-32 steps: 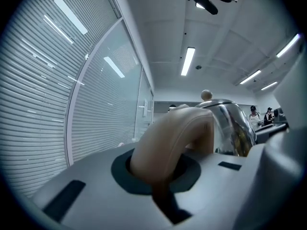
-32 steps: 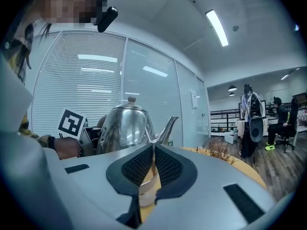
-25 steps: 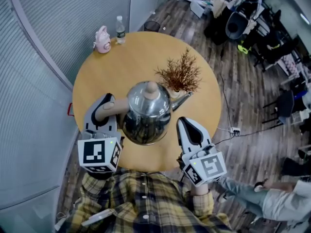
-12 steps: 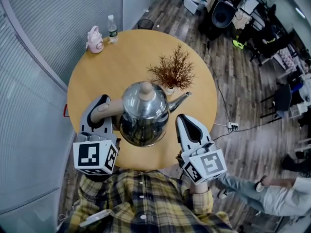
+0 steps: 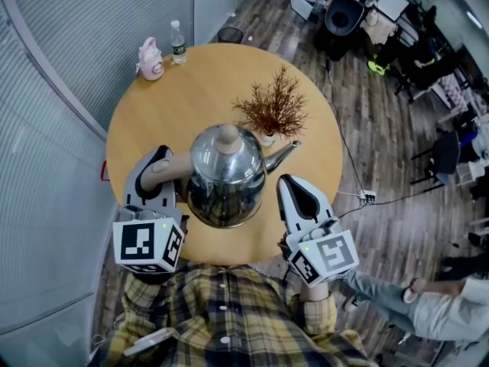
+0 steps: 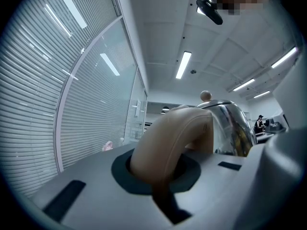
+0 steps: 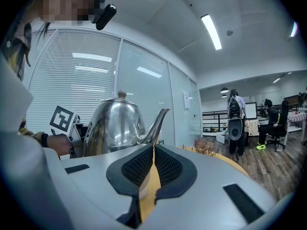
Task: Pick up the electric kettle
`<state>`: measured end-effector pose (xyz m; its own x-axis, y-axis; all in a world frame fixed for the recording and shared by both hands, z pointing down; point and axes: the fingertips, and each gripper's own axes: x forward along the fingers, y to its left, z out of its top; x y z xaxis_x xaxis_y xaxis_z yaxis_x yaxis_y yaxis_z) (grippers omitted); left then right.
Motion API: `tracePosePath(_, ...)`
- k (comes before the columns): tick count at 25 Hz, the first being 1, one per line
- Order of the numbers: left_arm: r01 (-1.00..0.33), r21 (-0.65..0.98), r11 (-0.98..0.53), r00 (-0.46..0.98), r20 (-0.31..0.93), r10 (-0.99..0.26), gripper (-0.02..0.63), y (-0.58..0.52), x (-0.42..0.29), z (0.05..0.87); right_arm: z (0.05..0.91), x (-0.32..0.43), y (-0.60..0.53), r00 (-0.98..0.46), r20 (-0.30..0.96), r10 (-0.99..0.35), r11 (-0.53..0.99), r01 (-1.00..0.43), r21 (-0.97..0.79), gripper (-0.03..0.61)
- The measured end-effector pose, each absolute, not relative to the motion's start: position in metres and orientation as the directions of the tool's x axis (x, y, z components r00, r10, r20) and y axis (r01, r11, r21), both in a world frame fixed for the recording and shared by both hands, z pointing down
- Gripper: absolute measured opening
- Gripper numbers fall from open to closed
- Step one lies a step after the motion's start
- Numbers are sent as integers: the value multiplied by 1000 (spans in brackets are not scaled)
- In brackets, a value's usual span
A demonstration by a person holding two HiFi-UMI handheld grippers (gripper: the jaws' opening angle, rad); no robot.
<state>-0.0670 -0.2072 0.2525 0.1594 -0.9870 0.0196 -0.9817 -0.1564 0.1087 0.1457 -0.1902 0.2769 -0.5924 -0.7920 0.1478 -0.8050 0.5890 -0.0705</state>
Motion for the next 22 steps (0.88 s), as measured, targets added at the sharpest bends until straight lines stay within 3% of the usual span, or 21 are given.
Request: tracePosePath(22, -979, 127, -158, 162, 24, -986, 11, -208, -66, 257, 283, 142, -192, -600, 152, -786, 596, -800, -77, 37)
